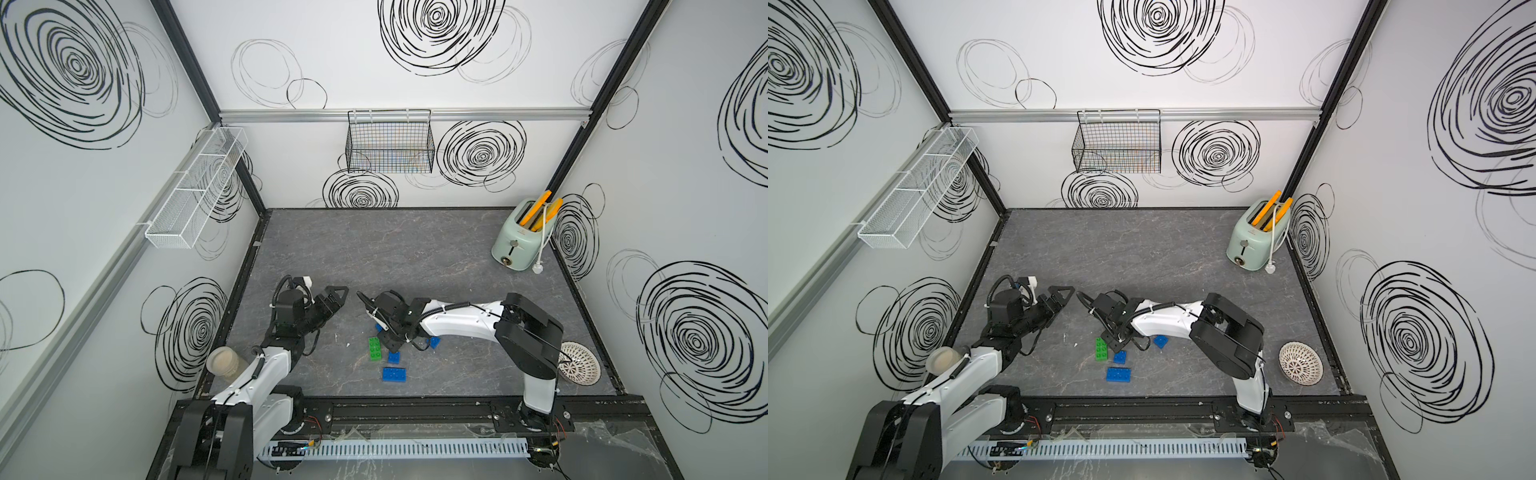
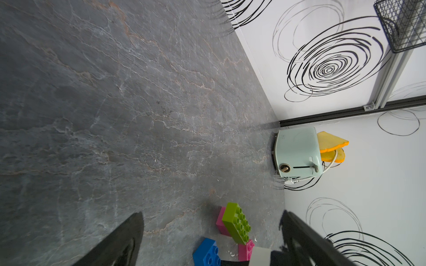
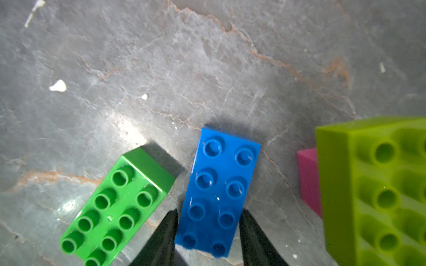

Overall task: Assemble a heart with lego
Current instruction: Pick up the lego brick from the center of the board.

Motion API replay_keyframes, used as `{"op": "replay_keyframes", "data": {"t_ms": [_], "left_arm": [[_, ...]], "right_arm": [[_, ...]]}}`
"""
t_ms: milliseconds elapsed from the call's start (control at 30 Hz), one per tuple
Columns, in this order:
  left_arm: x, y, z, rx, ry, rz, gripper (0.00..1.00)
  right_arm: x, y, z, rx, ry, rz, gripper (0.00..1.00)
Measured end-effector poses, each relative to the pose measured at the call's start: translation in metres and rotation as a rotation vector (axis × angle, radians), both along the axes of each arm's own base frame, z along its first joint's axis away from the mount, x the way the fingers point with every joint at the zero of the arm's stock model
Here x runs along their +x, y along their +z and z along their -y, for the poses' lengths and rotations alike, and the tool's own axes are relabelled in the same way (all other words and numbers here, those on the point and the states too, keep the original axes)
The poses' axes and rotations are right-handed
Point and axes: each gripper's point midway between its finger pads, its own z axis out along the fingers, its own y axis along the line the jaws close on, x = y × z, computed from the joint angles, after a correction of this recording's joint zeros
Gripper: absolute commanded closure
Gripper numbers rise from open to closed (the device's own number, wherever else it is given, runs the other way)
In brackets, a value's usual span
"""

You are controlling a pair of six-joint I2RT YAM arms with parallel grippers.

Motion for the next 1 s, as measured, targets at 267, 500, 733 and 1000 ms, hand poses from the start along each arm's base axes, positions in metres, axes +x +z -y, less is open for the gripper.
{"op": "replay_keyframes", "data": {"t_ms": [267,500,733,1000], "left_arm": [[0.0,-0.001,0.0,0.0,0.0,-0.001,0.03],[-0.002,-0.006,0.0,0.0,0.0,-0.014,0.03],[-0.002,-0.006,0.002,0.0,-0.006,-0.014,0.03],[-0.005,-0.011,0.016,0.002,-0.051,-0.025,0.03]], "right_arm": [[0.003,0.002,0.0,-0.005,-0.002,0.016,0.52],[0.007,0.007,-0.005,-0.002,0.006,0.029,0.52],[0.01,0.004,-0.004,-0.014,0.011,0.031,0.62],[0.01,0.005,-0.001,-0.025,0.033,0.032,0.73]]}}
